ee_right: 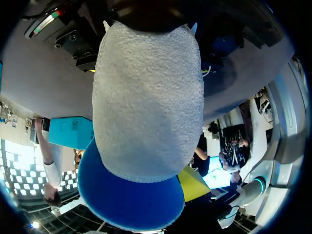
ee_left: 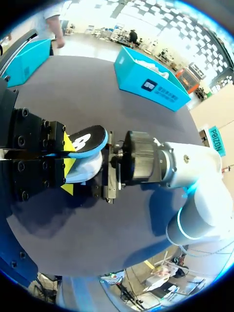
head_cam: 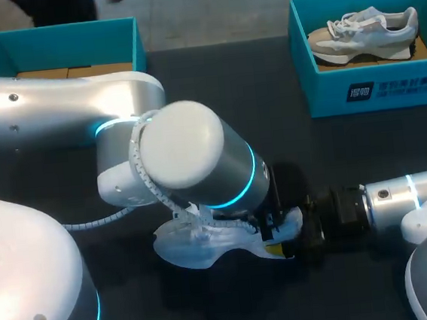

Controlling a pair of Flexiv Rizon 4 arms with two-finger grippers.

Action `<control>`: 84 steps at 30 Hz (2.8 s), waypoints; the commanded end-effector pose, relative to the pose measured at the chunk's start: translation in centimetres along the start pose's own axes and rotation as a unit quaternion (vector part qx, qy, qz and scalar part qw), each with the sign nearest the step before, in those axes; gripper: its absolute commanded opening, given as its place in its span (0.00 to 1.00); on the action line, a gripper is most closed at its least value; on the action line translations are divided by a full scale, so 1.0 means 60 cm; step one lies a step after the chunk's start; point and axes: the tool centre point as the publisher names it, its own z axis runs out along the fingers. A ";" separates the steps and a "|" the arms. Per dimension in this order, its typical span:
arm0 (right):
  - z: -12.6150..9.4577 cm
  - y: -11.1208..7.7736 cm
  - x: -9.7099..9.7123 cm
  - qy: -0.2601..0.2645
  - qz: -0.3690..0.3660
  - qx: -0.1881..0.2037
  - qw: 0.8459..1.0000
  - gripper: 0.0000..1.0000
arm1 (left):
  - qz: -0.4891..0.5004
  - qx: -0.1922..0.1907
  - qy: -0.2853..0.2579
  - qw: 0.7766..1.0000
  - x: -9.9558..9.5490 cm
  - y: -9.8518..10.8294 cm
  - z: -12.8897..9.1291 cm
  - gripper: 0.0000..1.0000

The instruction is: Take the shoe out of the shoebox, open the shoe tongue, remove and reinsert the insole, then place the shoe into the shoebox

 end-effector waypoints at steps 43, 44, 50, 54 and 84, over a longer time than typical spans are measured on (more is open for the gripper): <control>0.001 0.001 0.002 -0.001 0.000 0.001 1.000 0.00 | -0.030 0.029 -0.039 0.998 -0.013 0.030 0.040 0.48; 0.001 0.001 0.002 -0.001 0.000 0.001 1.000 0.00 | -0.030 0.029 -0.039 0.998 -0.014 0.030 0.041 0.48; 0.001 0.001 0.002 -0.001 0.000 0.001 1.000 0.00 | -0.040 0.040 -0.035 0.998 -0.022 0.032 0.048 0.45; 0.001 0.001 0.002 -0.001 0.000 0.001 1.000 0.00 | -0.044 0.047 -0.031 0.997 -0.022 0.033 0.052 0.40; 0.001 0.001 0.002 -0.001 0.000 0.001 1.000 0.00 | -0.062 0.090 0.020 0.994 -0.033 -0.026 -0.018 0.00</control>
